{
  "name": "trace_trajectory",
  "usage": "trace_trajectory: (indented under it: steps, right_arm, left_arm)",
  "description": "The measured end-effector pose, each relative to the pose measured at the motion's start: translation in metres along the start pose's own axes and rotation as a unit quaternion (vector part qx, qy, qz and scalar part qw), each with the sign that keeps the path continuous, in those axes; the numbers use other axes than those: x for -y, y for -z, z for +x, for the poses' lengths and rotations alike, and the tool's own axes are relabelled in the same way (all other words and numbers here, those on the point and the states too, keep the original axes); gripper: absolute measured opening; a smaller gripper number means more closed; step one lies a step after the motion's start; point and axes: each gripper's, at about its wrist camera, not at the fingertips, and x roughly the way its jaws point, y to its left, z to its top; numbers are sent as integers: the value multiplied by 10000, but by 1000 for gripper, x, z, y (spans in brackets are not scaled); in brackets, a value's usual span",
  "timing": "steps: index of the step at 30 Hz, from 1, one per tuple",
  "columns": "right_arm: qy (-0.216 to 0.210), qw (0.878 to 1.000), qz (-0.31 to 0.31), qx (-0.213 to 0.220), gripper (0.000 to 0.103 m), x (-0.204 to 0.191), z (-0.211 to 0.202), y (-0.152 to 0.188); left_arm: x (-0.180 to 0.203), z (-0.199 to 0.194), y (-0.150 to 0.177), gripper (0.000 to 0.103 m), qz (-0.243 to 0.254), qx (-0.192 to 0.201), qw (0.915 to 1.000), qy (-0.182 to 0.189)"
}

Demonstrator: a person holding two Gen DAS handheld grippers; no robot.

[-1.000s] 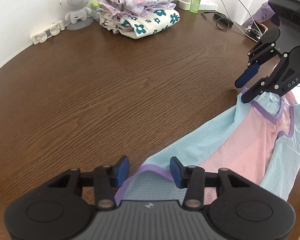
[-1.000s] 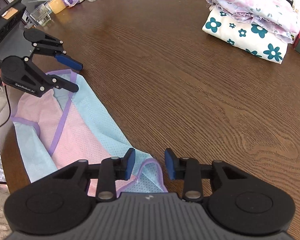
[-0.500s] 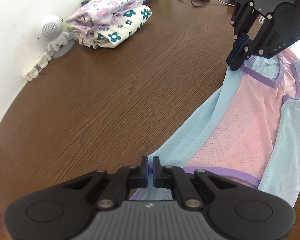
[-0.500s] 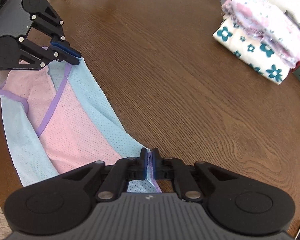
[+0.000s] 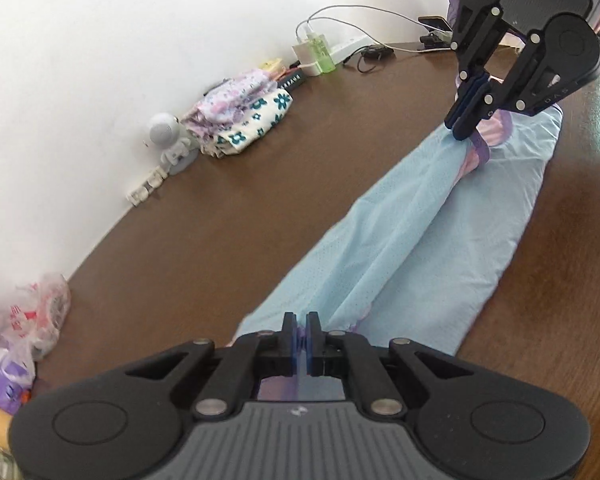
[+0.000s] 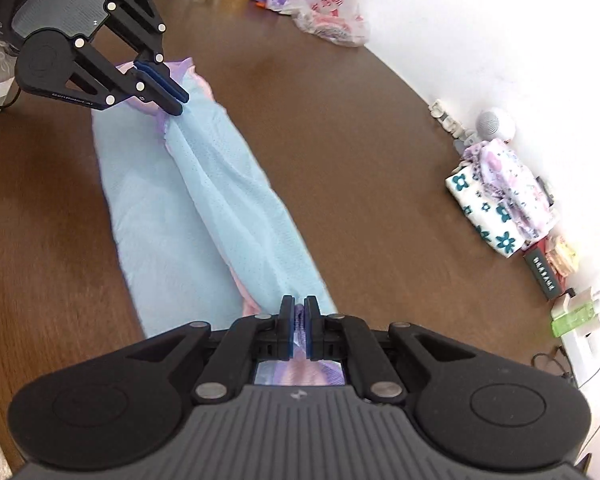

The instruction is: Fold clothes

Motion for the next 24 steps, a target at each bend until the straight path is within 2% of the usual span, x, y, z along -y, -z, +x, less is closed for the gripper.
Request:
trace_trajectory:
  steps: [2, 5, 6, 7, 9, 11, 13, 16, 18, 21, 23, 24]
  right_arm:
    - [33, 10000, -69, 15, 4, -14, -2, 8]
    - [83, 9998, -173, 36, 8, -35, -6, 19]
    - [67, 9999, -31, 90, 11, -33, -10, 20]
    - [51, 9998, 113, 143, 13, -30, -14, 22]
    - [-5, 9987, 428, 267, 24, -23, -20, 24]
    - [-172, 9959, 786, 411, 27, -17, -25, 27]
    - [-378, 9909, 1159, 566, 32, -10, -29, 30]
    - [-721, 9804, 1690, 714, 36, 0, -26, 31]
    - [-767, 9745, 1957, 785, 36, 5, -23, 33]
    - [-1002, 9624, 2371, 865, 36, 13, -17, 37]
    - [-1137, 9546, 2589, 938, 36, 18, -15, 39]
    - [-1023, 9565, 2566, 935, 36, 17, -14, 39]
  left_arm:
    - [-1, 0, 4, 4, -200, -68, 9998, 40]
    - [-12, -3, 5, 14, -560, -143, 9982, 159]
    - [-16, -4, 4, 20, -642, -158, 9976, 183]
    - [-20, -5, 4, 31, -721, -156, 9971, 193]
    - [-27, -6, 3, 41, -892, -151, 9958, 174]
    - [-36, -4, 4, 42, -1139, -239, 9930, 223]
    - [-45, 0, 5, 53, -1443, -359, 9885, 274]
    - [-69, 9, 16, 54, -2121, -612, 9749, 294]
    - [-86, 12, 25, 53, -2516, -741, 9648, 215]
    - [-109, 11, 41, 51, -3015, -764, 9501, 218]
    - [-121, 10, 47, 51, -3217, -754, 9436, 214]
    - [-124, 11, 49, 51, -3200, -792, 9440, 127]
